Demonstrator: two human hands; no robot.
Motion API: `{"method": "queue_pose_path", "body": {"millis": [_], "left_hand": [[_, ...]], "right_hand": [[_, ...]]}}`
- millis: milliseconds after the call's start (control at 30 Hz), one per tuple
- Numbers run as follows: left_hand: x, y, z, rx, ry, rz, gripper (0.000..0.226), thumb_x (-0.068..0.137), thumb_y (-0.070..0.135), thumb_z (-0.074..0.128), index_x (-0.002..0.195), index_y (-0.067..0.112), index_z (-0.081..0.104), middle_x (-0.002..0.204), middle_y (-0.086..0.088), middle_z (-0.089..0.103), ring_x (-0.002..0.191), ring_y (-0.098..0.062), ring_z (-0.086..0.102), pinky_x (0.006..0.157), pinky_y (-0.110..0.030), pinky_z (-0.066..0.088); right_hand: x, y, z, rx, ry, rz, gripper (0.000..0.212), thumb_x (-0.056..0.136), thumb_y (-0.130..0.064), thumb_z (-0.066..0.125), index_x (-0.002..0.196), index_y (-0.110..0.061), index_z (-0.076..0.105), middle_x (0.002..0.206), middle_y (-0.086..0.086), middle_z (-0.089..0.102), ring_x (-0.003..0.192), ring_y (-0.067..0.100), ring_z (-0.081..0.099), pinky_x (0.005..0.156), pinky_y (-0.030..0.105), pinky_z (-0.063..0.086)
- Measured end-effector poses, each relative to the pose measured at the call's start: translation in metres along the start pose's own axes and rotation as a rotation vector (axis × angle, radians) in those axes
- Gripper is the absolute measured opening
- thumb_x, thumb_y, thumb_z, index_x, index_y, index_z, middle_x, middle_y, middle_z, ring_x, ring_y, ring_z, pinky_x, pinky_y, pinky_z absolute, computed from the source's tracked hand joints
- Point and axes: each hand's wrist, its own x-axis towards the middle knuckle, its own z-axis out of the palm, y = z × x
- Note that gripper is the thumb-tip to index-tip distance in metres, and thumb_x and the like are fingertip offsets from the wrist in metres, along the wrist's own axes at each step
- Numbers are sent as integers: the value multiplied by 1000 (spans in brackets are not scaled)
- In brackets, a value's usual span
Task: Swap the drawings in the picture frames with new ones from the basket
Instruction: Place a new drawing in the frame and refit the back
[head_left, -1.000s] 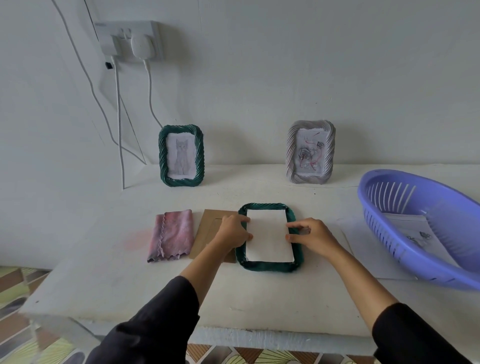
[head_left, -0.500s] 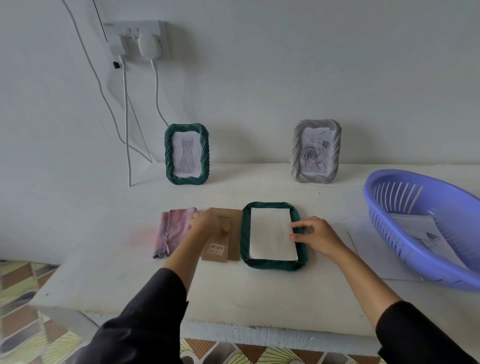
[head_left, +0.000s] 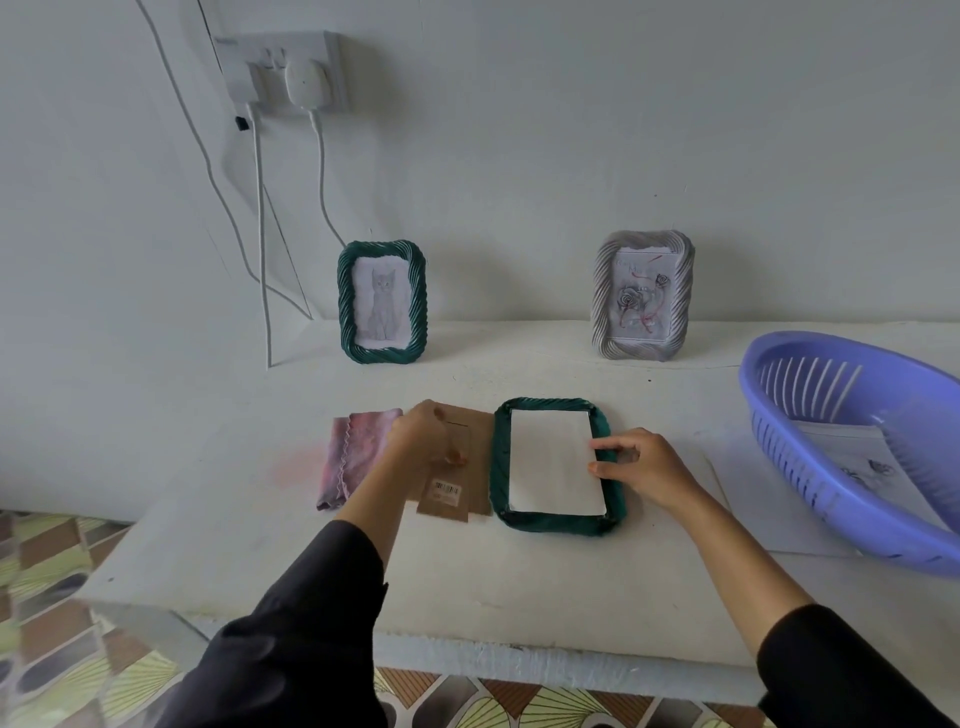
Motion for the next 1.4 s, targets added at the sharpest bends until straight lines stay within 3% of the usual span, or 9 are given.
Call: {"method": "queue_pose_path", "body": {"millis": [167, 333, 533, 700, 833, 1000, 1100, 1167, 1400], "left_hand": [[-3, 4, -18, -226, 107, 61, 63, 75, 6, 74, 133, 9, 49, 132, -11, 52, 120, -28, 49, 96, -32, 41], [-6, 9, -38, -568, 177, 71, 63, 76, -1, 71, 134, 9, 47, 128, -15, 53, 115, -31, 53, 100, -40, 46], [-27, 38, -22, -1007, -128, 116, 63, 76, -5, 70, 134, 7, 46, 131, -19, 50, 111, -38, 57, 87, -45, 52], [-40, 53, 20, -935, -311, 50, 60, 81, -3, 66, 135, 9, 45, 127, -16, 51, 105, -34, 57, 88, -47, 52], [-37, 58, 35, -940, -342, 43, 61, 80, 0, 69, 135, 7, 45, 129, -19, 52, 101, -31, 57, 90, -46, 52], [-31, 60, 37, -780, -195, 77, 55, 75, 11, 77, 122, -3, 52, 114, -13, 56, 104, -29, 59, 92, -39, 52], [-29, 59, 37, -666, -162, 120, 22, 73, 13, 78, 78, 11, 57, 99, -7, 49, 90, -22, 52, 83, -32, 46], [-24, 58, 39, -624, -158, 136, 39, 72, 14, 78, 62, 21, 42, 94, -6, 45, 85, -19, 47, 78, -31, 42], [-15, 55, 42, -587, -161, 156, 38, 70, 14, 80, 61, 21, 43, 81, -4, 44, 80, -17, 45, 72, -30, 39]], "right_hand": [[-1, -3, 0, 1, 1, 2, 38, 76, -17, 74, 113, -17, 67, 103, -1, 50, 89, 12, 45, 70, 14, 36], [-3, -5, -1, 13, -5, 24, 37, 77, -16, 73, 113, -14, 67, 101, -3, 51, 83, 9, 47, 81, 23, 34], [-9, -13, -3, 205, 96, 41, 28, 83, -16, 67, 111, -13, 67, 95, 1, 55, 96, 16, 51, 88, 34, 42], [-11, -29, -4, 254, 77, 29, 24, 91, -19, 56, 112, -11, 64, 98, 9, 65, 79, 10, 56, 71, 18, 41], [-8, -31, 1, 272, 25, 113, 34, 88, -6, 60, 121, -5, 57, 74, 4, 57, 60, 6, 48, 48, 6, 38], [-4, -31, 0, 276, 54, 152, 38, 86, -4, 61, 124, -1, 56, 95, 15, 62, 87, 19, 59, 78, 23, 46], [-1, -34, -1, 250, 27, 149, 39, 87, -6, 60, 126, -3, 55, 109, 21, 63, 101, 27, 61, 94, 30, 44], [2, -35, -1, 223, 7, 149, 40, 87, -7, 60, 126, -5, 55, 112, 22, 63, 107, 29, 60, 96, 32, 43], [5, -34, 1, 158, -28, 163, 40, 87, -7, 60, 127, -5, 54, 114, 22, 62, 108, 30, 59, 98, 35, 44]]}}
